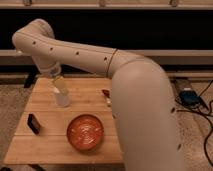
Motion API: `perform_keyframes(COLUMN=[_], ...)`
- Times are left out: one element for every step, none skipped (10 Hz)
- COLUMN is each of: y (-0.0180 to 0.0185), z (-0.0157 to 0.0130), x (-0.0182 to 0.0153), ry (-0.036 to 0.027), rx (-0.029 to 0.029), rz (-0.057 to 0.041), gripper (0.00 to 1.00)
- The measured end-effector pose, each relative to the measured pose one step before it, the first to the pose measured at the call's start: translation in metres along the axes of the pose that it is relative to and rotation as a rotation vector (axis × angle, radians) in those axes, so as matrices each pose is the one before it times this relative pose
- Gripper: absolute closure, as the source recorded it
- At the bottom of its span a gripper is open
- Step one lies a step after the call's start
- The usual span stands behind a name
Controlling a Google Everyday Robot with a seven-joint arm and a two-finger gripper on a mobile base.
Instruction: Place the ceramic cup over the eraser
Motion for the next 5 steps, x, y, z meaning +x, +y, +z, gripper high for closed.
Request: perform_keyframes(y=[-0.00009, 0.00077, 0.00076, 0.0003, 0.00017], z=[0.00145, 0.00153, 0.00281, 0.00609, 0.00569], x=[-0.00562, -0.00497, -0.0021, -0.00179, -0.0009], ry=[-0.00436, -0.00881, -0.01471, -0.03281, -0.03133], rx=[0.02331, 0.0206, 0.01443, 0.00899, -0.00574], rz=[0.07977, 0.08508, 0.07468, 0.09614, 0.05814], gripper=[0.2, 0.2, 0.2, 0.2, 0.2])
